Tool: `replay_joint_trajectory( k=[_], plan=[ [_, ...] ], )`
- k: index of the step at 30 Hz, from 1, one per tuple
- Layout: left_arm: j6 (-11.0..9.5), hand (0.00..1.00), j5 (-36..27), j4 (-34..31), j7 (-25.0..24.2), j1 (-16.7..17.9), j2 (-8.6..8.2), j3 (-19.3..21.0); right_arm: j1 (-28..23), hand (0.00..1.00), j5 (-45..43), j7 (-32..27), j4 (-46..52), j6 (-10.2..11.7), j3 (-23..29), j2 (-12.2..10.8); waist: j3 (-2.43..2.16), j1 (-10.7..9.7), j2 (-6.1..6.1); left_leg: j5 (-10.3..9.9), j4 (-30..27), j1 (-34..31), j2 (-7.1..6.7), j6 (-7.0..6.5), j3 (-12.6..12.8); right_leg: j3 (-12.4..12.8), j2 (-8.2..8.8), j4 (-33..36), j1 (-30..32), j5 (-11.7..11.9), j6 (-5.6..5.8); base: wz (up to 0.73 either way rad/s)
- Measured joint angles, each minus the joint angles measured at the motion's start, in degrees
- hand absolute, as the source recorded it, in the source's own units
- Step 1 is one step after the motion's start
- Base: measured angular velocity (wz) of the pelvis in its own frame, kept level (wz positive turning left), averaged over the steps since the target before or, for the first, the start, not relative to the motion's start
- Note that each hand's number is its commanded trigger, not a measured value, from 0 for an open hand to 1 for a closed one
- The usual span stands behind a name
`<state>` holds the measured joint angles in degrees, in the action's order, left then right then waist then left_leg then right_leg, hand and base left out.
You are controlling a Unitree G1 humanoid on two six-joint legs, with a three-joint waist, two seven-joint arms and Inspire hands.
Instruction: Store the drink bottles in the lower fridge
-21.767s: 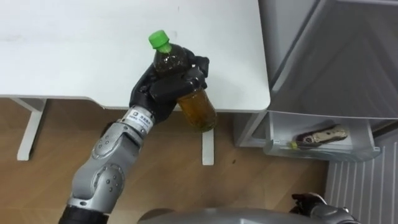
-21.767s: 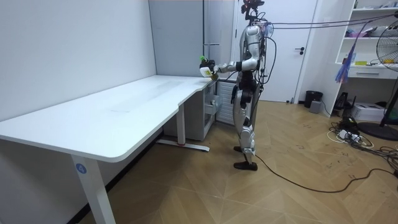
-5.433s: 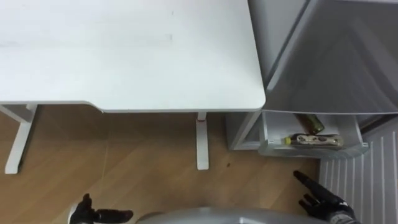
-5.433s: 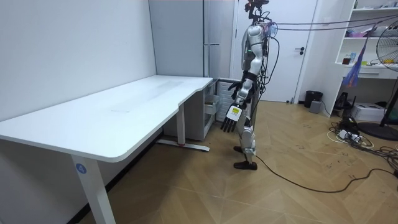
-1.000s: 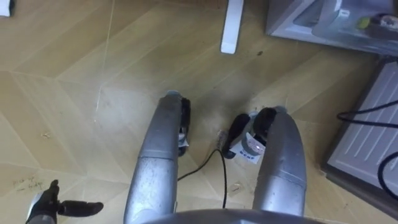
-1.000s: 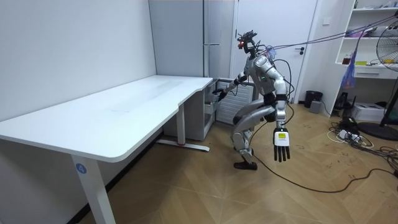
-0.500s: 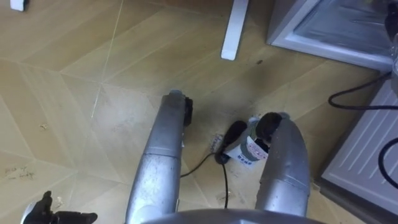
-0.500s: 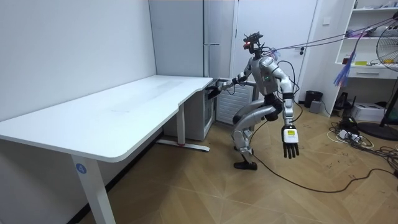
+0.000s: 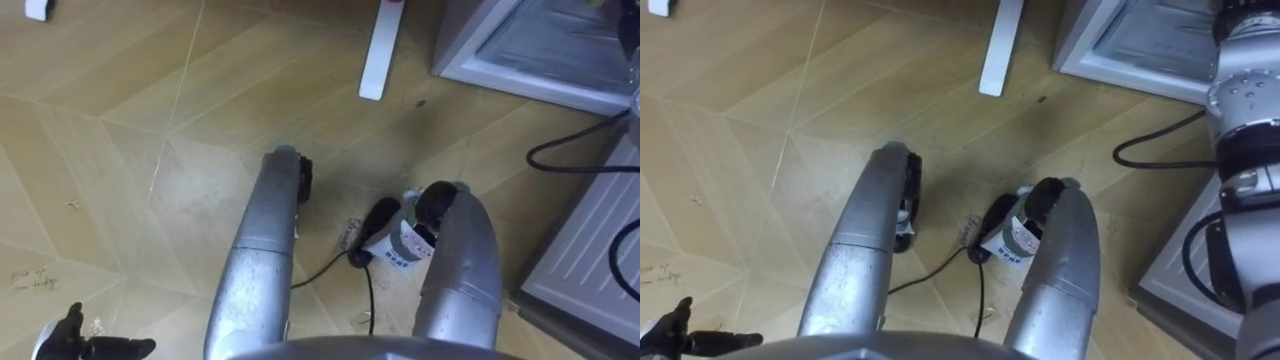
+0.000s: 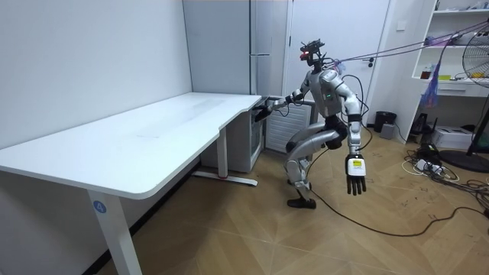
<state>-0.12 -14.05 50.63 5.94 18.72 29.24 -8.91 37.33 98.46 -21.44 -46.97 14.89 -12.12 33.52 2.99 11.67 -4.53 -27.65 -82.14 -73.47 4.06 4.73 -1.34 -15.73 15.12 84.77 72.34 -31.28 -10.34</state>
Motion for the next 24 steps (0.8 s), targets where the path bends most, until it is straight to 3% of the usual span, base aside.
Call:
replay_joint_trajectory(
  k=[5, 10, 14, 17, 24],
  plan=[
    [0.1, 0.0, 0.0, -1.4, 0.0, 1.0, 0.94, -0.6, -2.1, 0.0, -1.1, 3.9, -1.1, -0.9, -0.1, 0.0, -0.02, -0.4, 0.07, 0.0, 0.8, 0.9, -0.62, -0.05, -0.1, -0.3, 0.71, -0.5, -1.1, -0.1, 0.21, 0.06],
    [0.2, 0.0, -1.7, -1.3, -0.3, 1.0, 1.1, -2.1, -3.9, 0.0, -6.9, 13.4, -9.7, -6.0, -2.5, 0.1, -0.11, -0.4, 0.23, 0.1, 5.0, 5.1, -0.82, 0.0, -0.4, -1.8, 0.65, -5.1, -6.3, 0.3, 1.41, 0.12],
    [0.4, 0.0, -1.6, 0.0, -1.1, 0.9, 0.76, -3.0, -9.1, 0.0, -13.3, 23.0, -13.2, -9.7, -3.0, 0.2, -0.31, -0.3, -0.14, 1.3, 10.2, 10.7, -0.8, -0.82, 0.1, -2.2, -0.09, -10.0, -12.3, 1.0, 2.65, 0.13],
    [0.9, 0.0, -1.5, 0.0, -1.6, 0.7, 0.77, -2.6, -9.5, 0.0, -20.3, 28.1, -18.0, -11.9, -3.5, 0.2, -0.39, -0.8, -0.29, 2.0, 13.9, 14.4, -0.95, -0.81, -0.2, -3.5, -0.37, -14.3, -16.4, 2.1, 2.21, 0.07],
    [1.3, 0.0, -1.6, 0.0, -1.7, -1.0, -0.83, -2.3, -12.6, 0.0, -35.6, 36.8, -22.3, -14.5, -4.3, 0.3, -0.49, -1.9, -0.2, 2.9, 22.6, 24.1, -1.7, -1.77, -0.1, -5.0, -1.36, -24.2, -26.7, 4.2, 4.81, 0.01]
  ],
)
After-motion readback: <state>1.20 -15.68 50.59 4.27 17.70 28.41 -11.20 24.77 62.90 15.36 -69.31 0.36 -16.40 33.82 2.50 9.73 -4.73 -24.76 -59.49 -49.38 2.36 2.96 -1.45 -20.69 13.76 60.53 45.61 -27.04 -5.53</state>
